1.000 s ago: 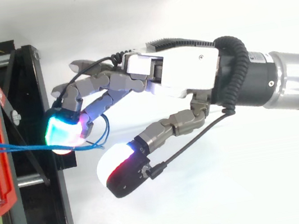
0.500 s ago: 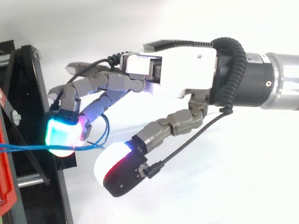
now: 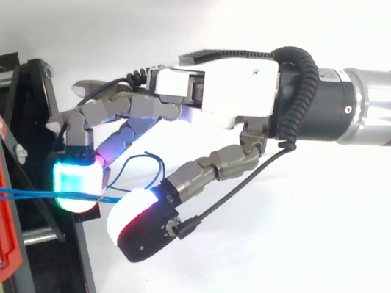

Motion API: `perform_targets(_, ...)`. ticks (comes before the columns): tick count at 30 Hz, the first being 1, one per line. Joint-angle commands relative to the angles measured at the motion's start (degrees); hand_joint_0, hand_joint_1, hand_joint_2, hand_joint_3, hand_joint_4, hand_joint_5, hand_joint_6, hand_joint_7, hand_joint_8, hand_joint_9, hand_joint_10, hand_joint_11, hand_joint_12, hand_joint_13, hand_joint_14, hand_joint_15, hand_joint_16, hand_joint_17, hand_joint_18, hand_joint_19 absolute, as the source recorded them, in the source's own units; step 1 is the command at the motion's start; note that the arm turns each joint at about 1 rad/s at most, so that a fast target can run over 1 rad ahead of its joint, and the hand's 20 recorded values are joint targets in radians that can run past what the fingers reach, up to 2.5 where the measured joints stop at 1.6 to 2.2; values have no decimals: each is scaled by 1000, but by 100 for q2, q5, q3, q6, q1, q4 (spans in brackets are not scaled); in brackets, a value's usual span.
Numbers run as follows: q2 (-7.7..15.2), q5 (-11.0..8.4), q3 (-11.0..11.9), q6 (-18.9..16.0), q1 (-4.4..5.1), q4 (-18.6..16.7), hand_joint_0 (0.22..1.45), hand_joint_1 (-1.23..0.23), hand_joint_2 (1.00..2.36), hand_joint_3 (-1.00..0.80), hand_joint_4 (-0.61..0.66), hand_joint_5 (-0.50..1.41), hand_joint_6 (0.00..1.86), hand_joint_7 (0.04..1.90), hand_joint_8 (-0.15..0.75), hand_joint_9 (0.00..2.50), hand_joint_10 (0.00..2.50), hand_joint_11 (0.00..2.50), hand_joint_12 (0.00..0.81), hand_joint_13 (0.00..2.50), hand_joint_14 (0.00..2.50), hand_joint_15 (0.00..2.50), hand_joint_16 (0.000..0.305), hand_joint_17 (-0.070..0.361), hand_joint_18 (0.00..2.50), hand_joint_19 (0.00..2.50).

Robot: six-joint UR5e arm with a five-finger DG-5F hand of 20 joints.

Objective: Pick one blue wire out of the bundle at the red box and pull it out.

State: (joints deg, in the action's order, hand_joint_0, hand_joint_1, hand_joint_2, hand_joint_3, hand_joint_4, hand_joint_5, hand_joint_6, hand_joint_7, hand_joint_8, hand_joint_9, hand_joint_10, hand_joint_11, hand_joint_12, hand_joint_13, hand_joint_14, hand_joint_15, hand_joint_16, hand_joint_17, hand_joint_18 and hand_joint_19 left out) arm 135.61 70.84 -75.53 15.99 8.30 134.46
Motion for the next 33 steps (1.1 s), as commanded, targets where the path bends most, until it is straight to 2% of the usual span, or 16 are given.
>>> perform_targets(1, 1, 0, 3, 1, -4, 1, 577, -722, 1010, -373, 208, -114, 577, 1245, 270, 738, 21, 603, 377, 84, 2, 62, 65, 146, 0, 142)
perform_targets(13, 1, -9, 3, 1, -4, 10, 591, -728, 1013, -322, 204, -131, 678, 1133, 271, 757, 20, 609, 377, 118, 1, 71, 64, 144, 0, 160)
perform_targets(22, 1, -9, 3, 1, 5, 10, 582, -720, 1018, -213, 185, -164, 795, 1011, 276, 764, 21, 637, 378, 129, 3, 72, 64, 143, 0, 171)
perform_targets(27, 1, -9, 3, 1, 5, 10, 566, -705, 1020, -138, 186, -170, 827, 1000, 279, 770, 20, 634, 381, 133, 3, 85, 64, 144, 0, 187)
perform_targets(29, 1, -18, 3, 1, 5, 10, 562, -709, 1020, -119, 201, -161, 811, 1062, 286, 801, 19, 612, 386, 167, 1, 65, 65, 146, 38, 157)
perform_targets(33, 1, -9, 3, 1, 5, 80, 542, -679, 1016, -187, 217, -159, 815, 1039, 292, 828, 19, 631, 393, 185, 2, 71, 66, 148, 42, 181)
